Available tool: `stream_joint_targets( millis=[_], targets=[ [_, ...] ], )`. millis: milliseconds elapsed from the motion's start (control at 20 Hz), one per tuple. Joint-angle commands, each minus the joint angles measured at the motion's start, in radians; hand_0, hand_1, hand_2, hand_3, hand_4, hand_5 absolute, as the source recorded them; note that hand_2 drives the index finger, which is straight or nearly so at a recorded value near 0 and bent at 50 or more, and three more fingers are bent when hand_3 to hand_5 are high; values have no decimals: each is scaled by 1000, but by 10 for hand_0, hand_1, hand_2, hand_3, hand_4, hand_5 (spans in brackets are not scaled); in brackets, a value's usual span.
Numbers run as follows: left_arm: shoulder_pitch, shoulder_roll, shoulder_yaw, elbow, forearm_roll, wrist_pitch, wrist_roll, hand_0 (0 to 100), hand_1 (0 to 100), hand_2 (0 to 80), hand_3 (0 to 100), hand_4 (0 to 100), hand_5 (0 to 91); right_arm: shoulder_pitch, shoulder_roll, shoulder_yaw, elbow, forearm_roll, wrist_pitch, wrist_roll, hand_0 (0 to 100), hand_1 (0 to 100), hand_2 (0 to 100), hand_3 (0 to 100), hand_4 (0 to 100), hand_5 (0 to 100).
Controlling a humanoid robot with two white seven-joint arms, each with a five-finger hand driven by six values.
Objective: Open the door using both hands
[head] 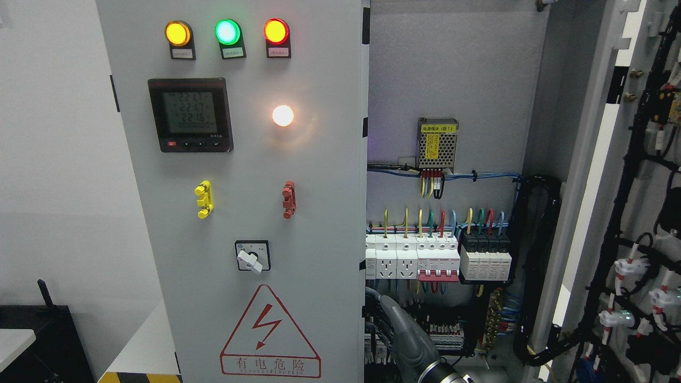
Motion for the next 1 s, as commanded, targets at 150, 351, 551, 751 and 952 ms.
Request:
stream_joint_targets(
  millis=[150,351,551,751,952],
  targets=[
    [-1,0,0,-25,0,0,0,0,0,0,0,0,0,-15,-4,-2,11,-5,3,44,383,0,0,0,0,0],
    [0,0,0,-25,0,0,0,0,0,0,0,0,0,-20,-4,-2,15,-5,1,68,383,0,0,0,0,0],
    [0,0,0,-26,0,0,0,0,0,0,0,0,0,-34,-4,-4,29,-7,0,68,383,0,0,0,0,0],
    [-1,0,0,-26,0,0,0,0,0,0,0,0,0,-37,-4,-4,40,-7,-2,105,383,0,0,0,0,0],
    [0,0,0,-25,0,0,0,0,0,0,0,0,0,-37,-4,-4,40,-7,-2,111,383,0,0,0,0,0]
  ],
)
